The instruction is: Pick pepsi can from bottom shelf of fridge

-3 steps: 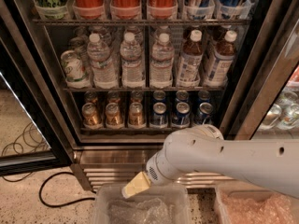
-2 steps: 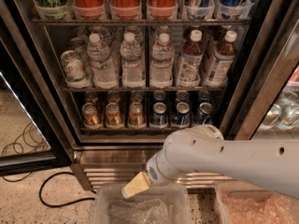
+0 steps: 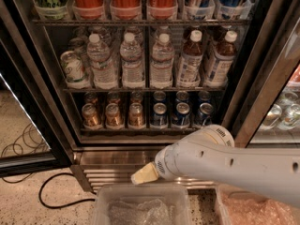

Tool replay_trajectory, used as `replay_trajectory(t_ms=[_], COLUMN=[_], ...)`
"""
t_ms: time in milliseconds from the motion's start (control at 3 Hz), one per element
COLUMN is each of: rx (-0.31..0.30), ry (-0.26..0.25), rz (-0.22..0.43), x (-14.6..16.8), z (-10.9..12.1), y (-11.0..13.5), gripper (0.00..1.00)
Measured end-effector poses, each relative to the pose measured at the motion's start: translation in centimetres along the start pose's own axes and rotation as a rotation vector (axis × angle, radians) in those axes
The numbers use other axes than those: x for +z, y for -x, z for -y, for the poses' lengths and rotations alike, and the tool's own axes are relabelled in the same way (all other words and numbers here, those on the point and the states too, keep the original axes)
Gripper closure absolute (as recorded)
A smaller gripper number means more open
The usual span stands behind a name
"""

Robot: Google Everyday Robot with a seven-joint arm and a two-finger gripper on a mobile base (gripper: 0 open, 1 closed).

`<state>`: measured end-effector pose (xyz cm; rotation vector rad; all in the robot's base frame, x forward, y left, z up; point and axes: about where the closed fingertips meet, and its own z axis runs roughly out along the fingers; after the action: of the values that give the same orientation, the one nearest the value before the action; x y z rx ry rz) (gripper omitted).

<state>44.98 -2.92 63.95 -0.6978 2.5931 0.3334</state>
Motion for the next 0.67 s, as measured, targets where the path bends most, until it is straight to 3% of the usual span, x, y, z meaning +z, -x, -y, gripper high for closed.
replay_trajectory(t_ms=[333, 667], rx=[0.048, 0.097], ry=[-0.022, -0.023], rz=[-0.007, -0.109], x=[3.3, 9.3], z=[3.4, 6.2], y=[1.3, 1.0], gripper=[0.00, 0.00])
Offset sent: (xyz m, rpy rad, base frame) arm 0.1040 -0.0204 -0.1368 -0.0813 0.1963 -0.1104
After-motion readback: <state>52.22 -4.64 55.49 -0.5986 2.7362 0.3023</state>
